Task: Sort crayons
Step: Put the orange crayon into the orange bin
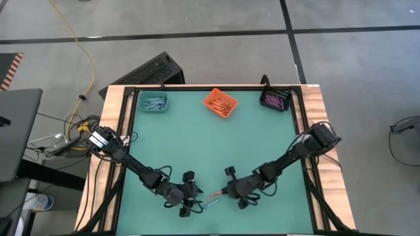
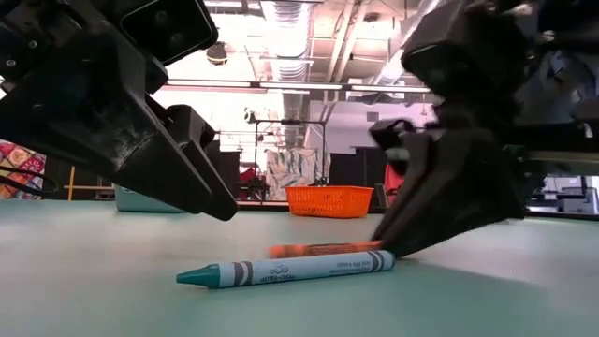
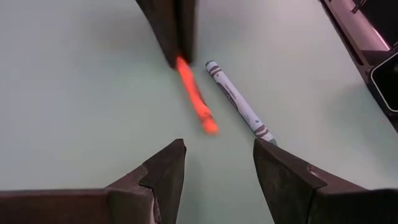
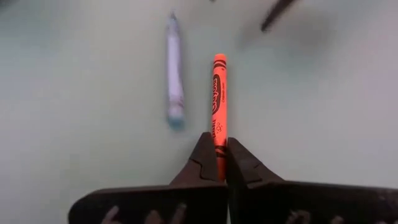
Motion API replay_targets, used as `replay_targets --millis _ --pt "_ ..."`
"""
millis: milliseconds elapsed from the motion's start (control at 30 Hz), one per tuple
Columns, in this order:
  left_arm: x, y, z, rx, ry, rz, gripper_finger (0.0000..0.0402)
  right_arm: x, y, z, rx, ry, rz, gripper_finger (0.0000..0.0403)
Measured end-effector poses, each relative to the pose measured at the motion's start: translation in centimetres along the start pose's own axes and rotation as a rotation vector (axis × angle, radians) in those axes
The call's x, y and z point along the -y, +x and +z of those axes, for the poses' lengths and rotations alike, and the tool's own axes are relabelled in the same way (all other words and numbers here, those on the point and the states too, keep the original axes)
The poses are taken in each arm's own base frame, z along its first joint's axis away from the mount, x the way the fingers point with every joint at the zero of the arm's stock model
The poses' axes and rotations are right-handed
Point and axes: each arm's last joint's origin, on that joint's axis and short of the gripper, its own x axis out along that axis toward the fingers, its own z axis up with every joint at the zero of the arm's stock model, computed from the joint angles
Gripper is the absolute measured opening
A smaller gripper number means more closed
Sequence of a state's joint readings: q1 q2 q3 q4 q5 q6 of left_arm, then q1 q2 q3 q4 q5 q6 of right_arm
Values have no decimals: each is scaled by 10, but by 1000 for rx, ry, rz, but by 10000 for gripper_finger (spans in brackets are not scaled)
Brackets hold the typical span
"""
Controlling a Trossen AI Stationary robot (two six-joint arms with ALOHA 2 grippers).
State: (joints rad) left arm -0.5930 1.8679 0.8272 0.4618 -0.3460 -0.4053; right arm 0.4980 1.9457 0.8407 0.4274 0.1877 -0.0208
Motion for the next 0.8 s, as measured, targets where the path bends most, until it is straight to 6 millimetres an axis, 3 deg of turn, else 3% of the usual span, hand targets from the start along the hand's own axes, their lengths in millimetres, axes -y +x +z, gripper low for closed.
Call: replay_targets --millis 133,333,500,800 --pt "0 0 0 4 -1 7 178 9 -23 14 -26 -69 -118 2" --pt "1 0 0 4 -21 6 178 47 -64 40 -33 -129 -387 1" --pt "0 0 0 9 -25 18 178 97 -94 48 -54 -63 -536 1" --pt "0 0 0 15 -56 30 178 194 -128 29 -81 119 -664 1"
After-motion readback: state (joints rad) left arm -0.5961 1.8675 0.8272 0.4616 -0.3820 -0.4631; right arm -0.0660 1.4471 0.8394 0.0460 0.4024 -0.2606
